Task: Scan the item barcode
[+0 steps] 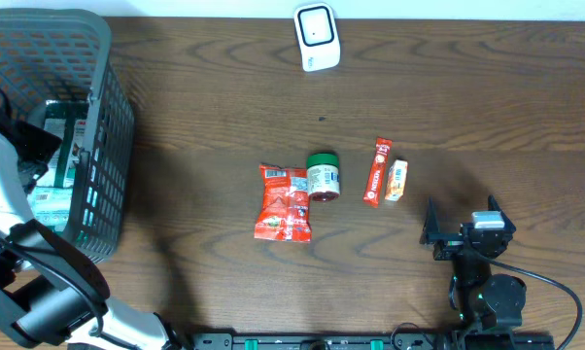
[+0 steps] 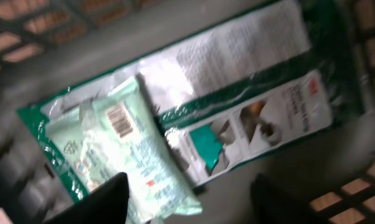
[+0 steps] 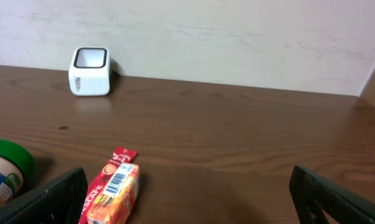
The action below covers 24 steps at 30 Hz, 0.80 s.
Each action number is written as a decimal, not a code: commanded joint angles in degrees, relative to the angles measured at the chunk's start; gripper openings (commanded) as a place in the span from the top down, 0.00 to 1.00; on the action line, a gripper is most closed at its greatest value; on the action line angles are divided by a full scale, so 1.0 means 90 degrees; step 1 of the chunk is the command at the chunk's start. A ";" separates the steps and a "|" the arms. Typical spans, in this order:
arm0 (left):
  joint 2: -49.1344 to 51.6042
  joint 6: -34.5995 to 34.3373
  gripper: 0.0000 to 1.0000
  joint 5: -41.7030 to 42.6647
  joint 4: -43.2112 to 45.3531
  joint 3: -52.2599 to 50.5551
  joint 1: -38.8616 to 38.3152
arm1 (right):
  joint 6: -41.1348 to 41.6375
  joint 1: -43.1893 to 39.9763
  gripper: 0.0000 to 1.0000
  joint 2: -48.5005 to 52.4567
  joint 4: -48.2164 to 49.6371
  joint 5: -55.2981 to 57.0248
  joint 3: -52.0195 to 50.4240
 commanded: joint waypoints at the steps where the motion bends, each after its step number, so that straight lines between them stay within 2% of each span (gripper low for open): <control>1: 0.0097 0.0151 0.31 -0.0461 -0.0274 0.0015 -0.0007 | -0.0056 0.0000 0.01 -0.0029 -0.0019 -0.0005 -0.0007; 7: 0.0134 0.0100 0.21 -0.0799 -0.0418 -0.0260 0.0032 | -0.0056 0.0000 0.01 -0.0029 -0.0017 -0.0007 -0.0007; 12: 0.0364 0.0522 0.12 -0.0792 -0.0393 -0.0644 0.0024 | -0.0056 0.0000 0.01 -0.0029 -0.0019 -0.0005 -0.0007; 17: 0.0709 0.0673 0.10 -0.0634 -0.0398 -0.0850 0.0024 | -0.0056 0.0000 0.01 -0.0029 -0.0019 -0.0005 -0.0007; 21: 0.0928 0.1290 0.10 0.0049 -0.0267 -0.0852 0.0010 | -0.0056 0.0000 0.01 -0.0029 -0.0017 -0.0007 -0.0007; 24: 0.1001 0.1622 0.09 0.0126 -0.0170 -0.0855 -0.0061 | -0.0056 0.0000 0.01 -0.0029 -0.0019 -0.0007 -0.0007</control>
